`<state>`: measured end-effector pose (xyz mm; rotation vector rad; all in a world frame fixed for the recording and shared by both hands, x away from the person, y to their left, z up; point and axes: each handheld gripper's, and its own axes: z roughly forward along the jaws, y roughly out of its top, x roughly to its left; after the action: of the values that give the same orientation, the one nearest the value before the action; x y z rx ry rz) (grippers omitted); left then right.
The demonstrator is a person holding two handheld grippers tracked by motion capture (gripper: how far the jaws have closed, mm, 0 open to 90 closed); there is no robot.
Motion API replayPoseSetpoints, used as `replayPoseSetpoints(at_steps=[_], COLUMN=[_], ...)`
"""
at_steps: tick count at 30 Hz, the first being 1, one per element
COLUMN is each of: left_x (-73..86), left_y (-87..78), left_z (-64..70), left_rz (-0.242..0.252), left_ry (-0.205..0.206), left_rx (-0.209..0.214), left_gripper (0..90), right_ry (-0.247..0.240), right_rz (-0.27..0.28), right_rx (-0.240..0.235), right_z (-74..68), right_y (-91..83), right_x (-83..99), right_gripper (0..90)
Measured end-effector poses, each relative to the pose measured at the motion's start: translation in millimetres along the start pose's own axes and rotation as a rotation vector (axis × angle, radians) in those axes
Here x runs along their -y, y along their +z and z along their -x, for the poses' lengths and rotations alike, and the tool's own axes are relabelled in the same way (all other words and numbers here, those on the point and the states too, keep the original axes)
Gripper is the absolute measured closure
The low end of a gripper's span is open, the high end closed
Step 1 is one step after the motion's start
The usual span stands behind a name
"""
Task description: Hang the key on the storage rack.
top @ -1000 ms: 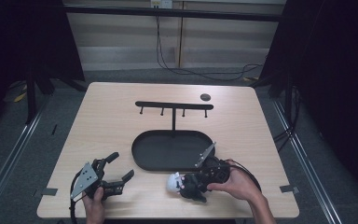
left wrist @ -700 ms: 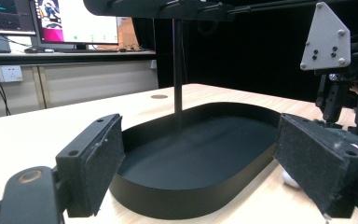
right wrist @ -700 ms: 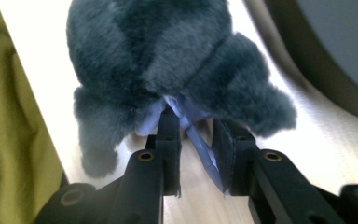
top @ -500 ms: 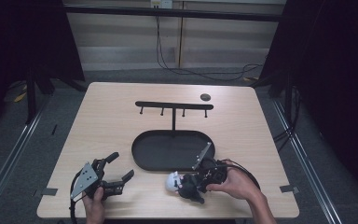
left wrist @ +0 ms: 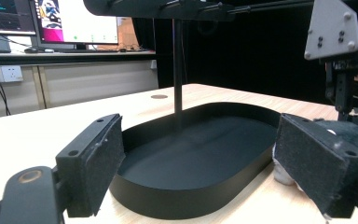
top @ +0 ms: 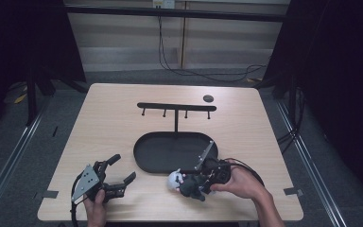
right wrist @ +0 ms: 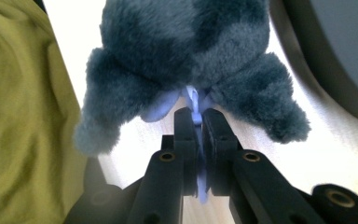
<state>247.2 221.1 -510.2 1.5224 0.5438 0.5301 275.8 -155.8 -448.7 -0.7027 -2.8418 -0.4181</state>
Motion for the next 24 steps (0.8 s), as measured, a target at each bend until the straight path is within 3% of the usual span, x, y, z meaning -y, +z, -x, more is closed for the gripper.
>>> replayPoseSetpoints(at_steps=[14,24], left_x=[0.0,0.0], left_y=[0.1,0.1], left_z=[0.0,0.0], left_rz=[0.001,0.001], left_ry=[0.0,0.0], left_rx=[0.0,0.0], left_gripper=[15.4,15.5], right_ry=[-0.051,-0.083], right_rz=[0.056,0.054], right_rx=[0.006,-0.001], right_z=[-8.1,-13.8], right_y=[-27.4,-43.8], right_x=[-12.5,-24.7], right_gripper=[87.0,87.1])
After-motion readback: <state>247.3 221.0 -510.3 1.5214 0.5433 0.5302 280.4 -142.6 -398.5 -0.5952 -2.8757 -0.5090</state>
